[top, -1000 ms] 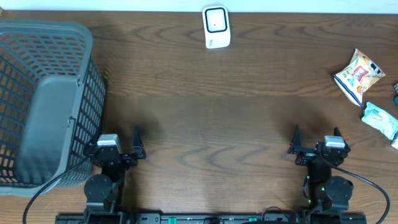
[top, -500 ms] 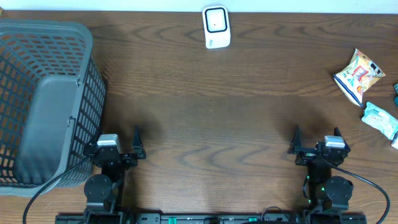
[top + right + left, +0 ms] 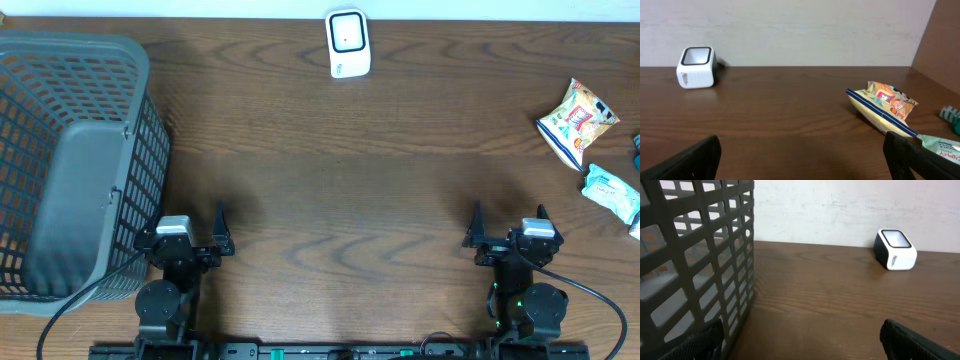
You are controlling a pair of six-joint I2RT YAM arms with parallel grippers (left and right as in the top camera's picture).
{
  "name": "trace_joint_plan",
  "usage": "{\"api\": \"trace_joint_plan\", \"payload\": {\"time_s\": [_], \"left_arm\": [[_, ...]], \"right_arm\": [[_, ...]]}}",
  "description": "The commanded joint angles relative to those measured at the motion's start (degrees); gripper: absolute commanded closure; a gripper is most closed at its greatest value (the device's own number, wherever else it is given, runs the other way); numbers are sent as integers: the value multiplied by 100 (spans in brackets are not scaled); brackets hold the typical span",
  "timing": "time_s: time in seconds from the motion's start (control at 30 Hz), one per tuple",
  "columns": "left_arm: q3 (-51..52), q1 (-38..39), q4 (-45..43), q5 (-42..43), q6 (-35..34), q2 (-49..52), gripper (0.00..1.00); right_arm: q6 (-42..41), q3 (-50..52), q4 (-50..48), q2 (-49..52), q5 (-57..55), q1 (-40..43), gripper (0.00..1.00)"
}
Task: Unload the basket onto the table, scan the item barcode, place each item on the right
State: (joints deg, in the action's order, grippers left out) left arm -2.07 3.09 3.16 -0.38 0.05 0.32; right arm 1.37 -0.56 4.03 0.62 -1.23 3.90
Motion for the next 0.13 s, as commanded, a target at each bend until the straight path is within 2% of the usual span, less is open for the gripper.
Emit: {"api": "trace_joint_plan", "payload": {"time_s": [0.0,0.1], "left_arm": [[184,9,96,-52,76,-9,1],[184,9,96,-52,76,-9,1]], "right_arm": [[85,24,9,-24,31,28,1],[87,24,9,-24,31,28,1]]}}
